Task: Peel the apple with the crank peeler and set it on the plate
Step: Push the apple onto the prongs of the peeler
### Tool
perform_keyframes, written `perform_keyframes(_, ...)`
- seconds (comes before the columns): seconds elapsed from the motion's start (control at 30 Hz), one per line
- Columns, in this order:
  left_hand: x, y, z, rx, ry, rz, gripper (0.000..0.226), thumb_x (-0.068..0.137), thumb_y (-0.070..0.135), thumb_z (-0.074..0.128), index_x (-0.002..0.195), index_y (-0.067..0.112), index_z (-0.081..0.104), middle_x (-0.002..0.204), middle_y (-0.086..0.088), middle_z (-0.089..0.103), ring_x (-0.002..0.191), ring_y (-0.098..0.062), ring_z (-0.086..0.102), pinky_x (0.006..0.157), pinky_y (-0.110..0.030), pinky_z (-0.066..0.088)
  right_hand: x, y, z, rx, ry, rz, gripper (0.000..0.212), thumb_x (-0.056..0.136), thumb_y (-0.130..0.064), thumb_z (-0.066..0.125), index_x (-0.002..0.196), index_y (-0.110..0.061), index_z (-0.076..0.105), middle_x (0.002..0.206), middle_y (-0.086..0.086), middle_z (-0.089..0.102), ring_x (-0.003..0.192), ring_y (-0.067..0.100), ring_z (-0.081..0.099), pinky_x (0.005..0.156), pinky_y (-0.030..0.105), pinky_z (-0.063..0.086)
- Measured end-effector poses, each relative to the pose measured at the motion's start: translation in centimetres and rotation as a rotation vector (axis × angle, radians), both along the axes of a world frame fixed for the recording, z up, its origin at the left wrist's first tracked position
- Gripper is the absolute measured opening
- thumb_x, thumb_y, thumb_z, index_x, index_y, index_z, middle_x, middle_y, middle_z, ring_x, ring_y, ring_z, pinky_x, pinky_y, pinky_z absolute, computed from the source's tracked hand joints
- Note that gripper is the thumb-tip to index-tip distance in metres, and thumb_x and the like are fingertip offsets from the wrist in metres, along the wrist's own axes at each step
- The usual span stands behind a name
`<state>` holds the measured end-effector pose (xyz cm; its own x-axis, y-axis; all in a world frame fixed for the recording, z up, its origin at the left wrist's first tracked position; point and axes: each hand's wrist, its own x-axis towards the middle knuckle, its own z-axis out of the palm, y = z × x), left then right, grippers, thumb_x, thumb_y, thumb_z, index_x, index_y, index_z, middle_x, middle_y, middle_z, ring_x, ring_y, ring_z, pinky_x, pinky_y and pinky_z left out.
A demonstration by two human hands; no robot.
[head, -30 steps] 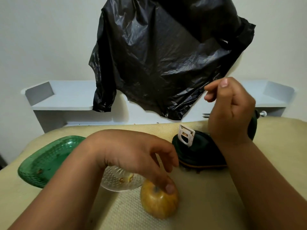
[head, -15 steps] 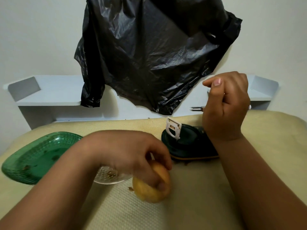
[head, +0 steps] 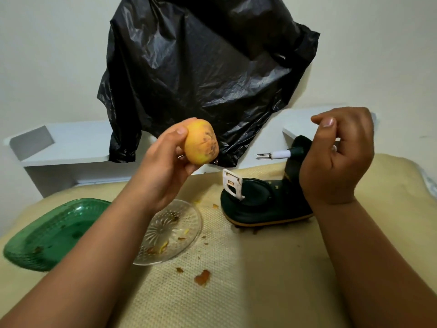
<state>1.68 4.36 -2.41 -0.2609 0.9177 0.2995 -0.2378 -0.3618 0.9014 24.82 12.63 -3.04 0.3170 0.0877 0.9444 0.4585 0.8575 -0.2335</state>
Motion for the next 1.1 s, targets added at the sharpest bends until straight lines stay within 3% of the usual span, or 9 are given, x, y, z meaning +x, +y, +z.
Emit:
perform_keyframes(0.17, 2.2, 1.6, 0.0, -0.055, 0.216, 0.112, 0.03, 0.082, 0.037, 0.066, 0.108, 0.024, 0.073, 0.107, -0.006, 0.078, 0.102, -0.024, 0.075, 0.084, -0.033, 0.06, 0.0, 0.2, -0.4, -0.181, 0.121, 0.044, 0.025, 0.094, -0.004, 0.044, 0.073, -0.001, 0.057, 0.074, 0.019, 0.056, 0.073, 0.019, 0.05, 0.067, 0.015, 0.035)
perform_keyframes(0.33, 4.7, 2.7, -0.6, -0.115, 0.385, 0.183, 0.043, 0.074, 0.048, 0.07, 0.114, 0.033, 0.073, 0.107, 0.011, 0.075, 0.092, -0.002, 0.072, 0.066, -0.014, 0.054, -0.5, 0.3, -0.6, -0.433, 0.214, 0.167, 0.03, 0.094, -0.028, 0.048, 0.067, -0.032, 0.038, 0.063, -0.005, 0.043, 0.06, 0.011, 0.041, 0.058, 0.014, 0.031)
perform_keyframes(0.47, 5.2, 2.8, -1.5, -0.152, 0.352, 0.151, 0.041, 0.073, 0.05, 0.068, 0.111, 0.036, 0.074, 0.104, 0.016, 0.076, 0.096, -0.002, 0.072, 0.082, -0.024, 0.057, -0.7, 0.6, -0.8, -0.596, 0.224, 0.151, 0.023, 0.09, -0.033, 0.055, 0.072, -0.023, 0.045, 0.078, 0.001, 0.051, 0.066, 0.004, 0.046, 0.06, 0.006, 0.033)
perform_keyframes(0.63, 5.3, 3.3, -1.8, -0.153, 0.262, 0.144, 0.03, 0.074, 0.048, 0.07, 0.103, 0.043, 0.075, 0.118, 0.008, 0.074, 0.111, -0.014, 0.07, 0.103, -0.041, 0.055, -1.4, 0.3, -1.0, -0.716, 0.108, 0.104, 0.028, 0.086, -0.035, 0.06, 0.108, -0.018, 0.06, 0.112, -0.001, 0.05, 0.1, 0.022, 0.055, 0.07, 0.01, 0.035)
perform_keyframes(0.73, 5.3, 3.6, -1.9, -0.14, 0.248, 0.142, 0.036, 0.067, 0.056, 0.071, 0.102, 0.047, 0.075, 0.118, 0.007, 0.074, 0.111, -0.015, 0.071, 0.101, -0.041, 0.055, -1.4, 0.3, -1.0, -0.743, 0.037, 0.086, 0.04, 0.087, -0.037, 0.055, 0.124, -0.025, 0.063, 0.126, 0.001, 0.052, 0.113, 0.022, 0.053, 0.082, 0.02, 0.038)
perform_keyframes(0.83, 5.4, 4.0, -2.2, -0.138, 0.241, 0.138, 0.045, 0.065, 0.058, 0.069, 0.107, 0.043, 0.072, 0.118, 0.007, 0.074, 0.11, -0.013, 0.071, 0.098, -0.036, 0.055, -1.5, 0.4, -1.4, -0.7, -0.021, 0.022, 0.032, 0.089, -0.026, 0.058, 0.119, -0.026, 0.071, 0.122, 0.004, 0.055, 0.111, 0.025, 0.05, 0.08, 0.002, 0.029)
perform_keyframes(0.9, 5.5, 4.1, -2.3, -0.147, 0.248, 0.151, 0.037, 0.073, 0.054, 0.067, 0.106, 0.037, 0.071, 0.104, 0.013, 0.077, 0.098, -0.006, 0.073, 0.09, -0.031, 0.055, -1.8, 0.4, -1.8, -0.642, -0.055, -0.035, 0.026, 0.089, -0.017, 0.06, 0.108, -0.024, 0.076, 0.116, 0.007, 0.056, 0.106, 0.028, 0.049, 0.076, -0.002, 0.027)
perform_keyframes(0.97, 5.4, 4.1, -2.3, -0.155, 0.258, 0.161, 0.027, 0.08, 0.05, 0.064, 0.101, 0.035, 0.069, 0.091, 0.02, 0.076, 0.087, 0.001, 0.072, 0.081, -0.026, 0.052, -2.1, 0.3, -2.0, -0.612, -0.072, -0.063, 0.023, 0.087, -0.013, 0.06, 0.099, -0.023, 0.077, 0.113, 0.007, 0.056, 0.104, 0.029, 0.048, 0.072, 0.007, 0.028)
perform_keyframes(1.1, 5.1, 3.7, -2.4, -0.138, 0.298, 0.135, 0.009, 0.094, 0.044, 0.065, 0.099, 0.036, 0.067, 0.091, 0.025, 0.075, 0.088, 0.006, 0.071, 0.074, -0.015, 0.053, -2.6, 0.0, -2.3, -0.583, -0.07, -0.1, 0.025, 0.085, -0.01, 0.059, 0.098, -0.021, 0.077, 0.112, 0.008, 0.057, 0.1, 0.025, 0.045, 0.077, 0.005, 0.026)
